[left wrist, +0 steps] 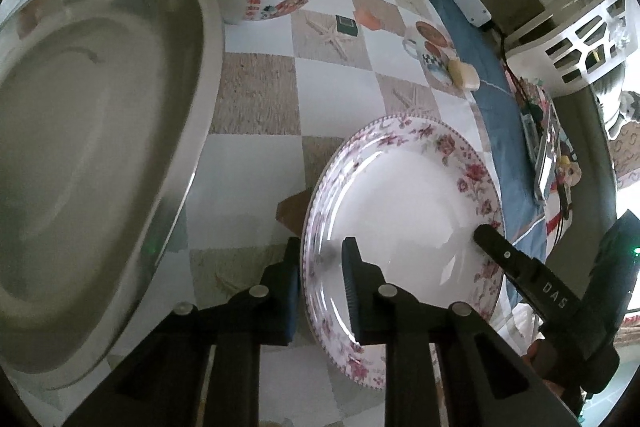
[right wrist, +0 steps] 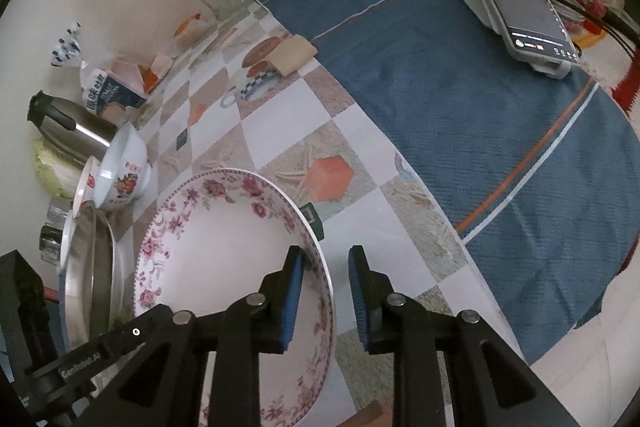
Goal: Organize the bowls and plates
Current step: 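Lift the floral-rimmed plate off the table with both grippers, then carry the floral-rimmed plate over the steel basin with both grippers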
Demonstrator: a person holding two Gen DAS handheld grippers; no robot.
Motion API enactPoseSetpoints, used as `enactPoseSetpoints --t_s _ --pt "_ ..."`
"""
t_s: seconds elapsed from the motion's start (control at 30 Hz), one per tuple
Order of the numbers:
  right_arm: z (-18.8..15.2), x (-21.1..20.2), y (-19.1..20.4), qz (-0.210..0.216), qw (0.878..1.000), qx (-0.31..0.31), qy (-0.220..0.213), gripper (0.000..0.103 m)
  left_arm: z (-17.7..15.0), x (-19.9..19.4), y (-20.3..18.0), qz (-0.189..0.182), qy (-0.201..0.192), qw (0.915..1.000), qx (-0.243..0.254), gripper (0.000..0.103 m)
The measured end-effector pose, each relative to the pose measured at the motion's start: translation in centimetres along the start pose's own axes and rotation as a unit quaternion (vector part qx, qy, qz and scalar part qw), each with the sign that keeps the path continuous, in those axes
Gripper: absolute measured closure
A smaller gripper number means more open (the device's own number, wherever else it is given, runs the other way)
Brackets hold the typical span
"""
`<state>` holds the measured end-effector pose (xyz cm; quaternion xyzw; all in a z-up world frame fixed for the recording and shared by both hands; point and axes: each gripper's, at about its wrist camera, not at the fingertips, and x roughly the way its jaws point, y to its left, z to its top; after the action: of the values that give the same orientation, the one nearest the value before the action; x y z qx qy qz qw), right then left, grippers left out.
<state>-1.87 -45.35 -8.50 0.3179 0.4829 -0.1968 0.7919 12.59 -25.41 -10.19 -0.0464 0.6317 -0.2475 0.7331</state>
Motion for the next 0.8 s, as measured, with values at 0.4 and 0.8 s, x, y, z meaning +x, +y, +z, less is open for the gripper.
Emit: enactPoseSetpoints --t_s 0.4,0.8 --pt "-0.1 0.4 1.5 -0.012 0.999 -0.031 -0.008 0.078 0.2 -0.1 -0.5 0.014 -0.018 0.9994 0.027 0.082" --pt "-0.5 -0.2 -0.5 0.046 0.999 0.005 -0.016 0.089 0.0 -0.4 -1.2 0.031 -0.036 0.9965 0.069 0.083"
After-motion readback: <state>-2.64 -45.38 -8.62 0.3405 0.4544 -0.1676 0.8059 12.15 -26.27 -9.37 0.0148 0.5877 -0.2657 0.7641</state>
